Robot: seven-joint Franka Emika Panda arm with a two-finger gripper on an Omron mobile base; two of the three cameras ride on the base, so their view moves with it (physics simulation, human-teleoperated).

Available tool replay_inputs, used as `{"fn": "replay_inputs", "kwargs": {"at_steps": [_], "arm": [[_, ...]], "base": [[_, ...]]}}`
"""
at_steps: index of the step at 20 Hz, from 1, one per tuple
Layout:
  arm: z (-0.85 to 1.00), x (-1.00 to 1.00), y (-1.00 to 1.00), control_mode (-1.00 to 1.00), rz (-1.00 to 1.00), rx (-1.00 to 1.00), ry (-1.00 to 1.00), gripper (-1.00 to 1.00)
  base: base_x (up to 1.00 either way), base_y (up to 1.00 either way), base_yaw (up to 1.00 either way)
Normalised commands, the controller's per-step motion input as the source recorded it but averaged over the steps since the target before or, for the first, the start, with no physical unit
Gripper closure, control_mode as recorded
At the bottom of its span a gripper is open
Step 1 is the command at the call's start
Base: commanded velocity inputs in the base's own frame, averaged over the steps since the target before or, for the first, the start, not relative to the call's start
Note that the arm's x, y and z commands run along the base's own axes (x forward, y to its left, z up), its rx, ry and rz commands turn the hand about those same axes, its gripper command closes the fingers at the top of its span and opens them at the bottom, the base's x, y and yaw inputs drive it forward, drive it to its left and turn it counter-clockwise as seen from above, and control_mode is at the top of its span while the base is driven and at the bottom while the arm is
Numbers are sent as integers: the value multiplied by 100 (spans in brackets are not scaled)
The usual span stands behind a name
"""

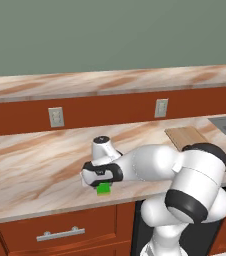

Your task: Pick up the sponge from the counter and clean the cutting board by briefly scrubbing or pressing down on the cutting board. Once finished, release the sponge.

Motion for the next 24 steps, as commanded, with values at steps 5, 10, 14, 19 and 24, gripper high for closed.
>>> {"fn": "replay_inputs", "kwargs": {"at_steps": [5, 10, 14, 19, 24], "arm": [[41, 2, -2, -100, 0, 0, -5, 100], [27, 37, -39, -100, 0, 0, 1, 100], [37, 24, -82, -100, 0, 1, 0, 100], [49, 13, -87, -100, 0, 4, 0, 100], [39, 10, -95, -100, 0, 0, 0, 100]], "base": [[0, 0, 0], [0, 0, 0], [0, 0, 0], [0, 0, 0], [0, 0, 0]]}}
